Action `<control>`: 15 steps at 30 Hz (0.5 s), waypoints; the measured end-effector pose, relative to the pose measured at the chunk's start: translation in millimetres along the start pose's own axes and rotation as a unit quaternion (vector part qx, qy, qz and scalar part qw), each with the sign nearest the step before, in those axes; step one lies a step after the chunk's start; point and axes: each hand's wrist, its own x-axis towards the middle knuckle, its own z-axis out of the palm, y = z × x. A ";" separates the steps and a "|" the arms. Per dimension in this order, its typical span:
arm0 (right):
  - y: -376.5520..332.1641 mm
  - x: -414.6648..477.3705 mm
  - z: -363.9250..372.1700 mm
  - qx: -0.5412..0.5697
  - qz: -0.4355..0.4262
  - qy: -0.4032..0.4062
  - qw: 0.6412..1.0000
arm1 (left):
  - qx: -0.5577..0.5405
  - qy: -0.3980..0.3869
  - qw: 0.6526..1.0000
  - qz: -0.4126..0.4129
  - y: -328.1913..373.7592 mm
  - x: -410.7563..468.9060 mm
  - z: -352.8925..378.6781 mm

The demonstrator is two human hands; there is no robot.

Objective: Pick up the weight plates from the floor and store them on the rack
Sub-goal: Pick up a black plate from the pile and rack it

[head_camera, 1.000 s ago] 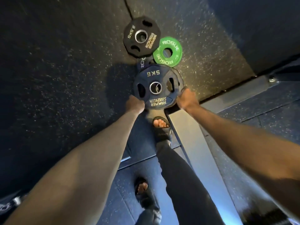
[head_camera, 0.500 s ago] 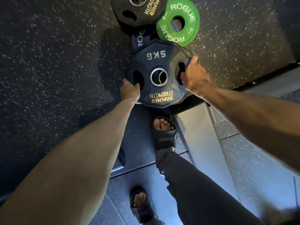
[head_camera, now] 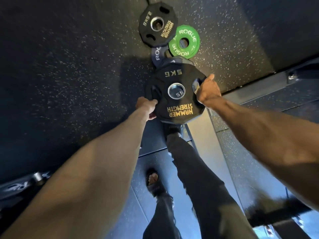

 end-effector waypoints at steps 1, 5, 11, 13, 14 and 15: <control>-1.1 -27.2 -12.3 0.022 0.011 0.010 1.000 | -0.002 0.005 1.000 0.002 -2.3 -30.6 -13.0; -4.0 -146.0 -59.5 0.081 0.026 0.014 0.996 | -0.034 0.012 0.999 0.014 -23.4 -152.5 -61.2; 17.4 -321.2 -110.8 0.157 0.020 0.038 0.987 | -0.068 -0.009 0.997 0.038 -95.0 -293.7 -116.0; 34.8 -375.8 -118.5 0.174 0.003 0.055 0.983 | -0.094 -0.009 0.994 0.050 -127.5 -323.2 -125.4; 44.2 -399.7 -120.4 0.186 -0.004 0.063 0.981 | -0.116 -0.008 0.991 0.064 -144.1 -338.2 -129.0; 54.3 -422.2 -121.3 0.200 -0.006 0.067 0.978 | -0.134 0.003 0.988 0.073 -159.9 -349.8 -131.6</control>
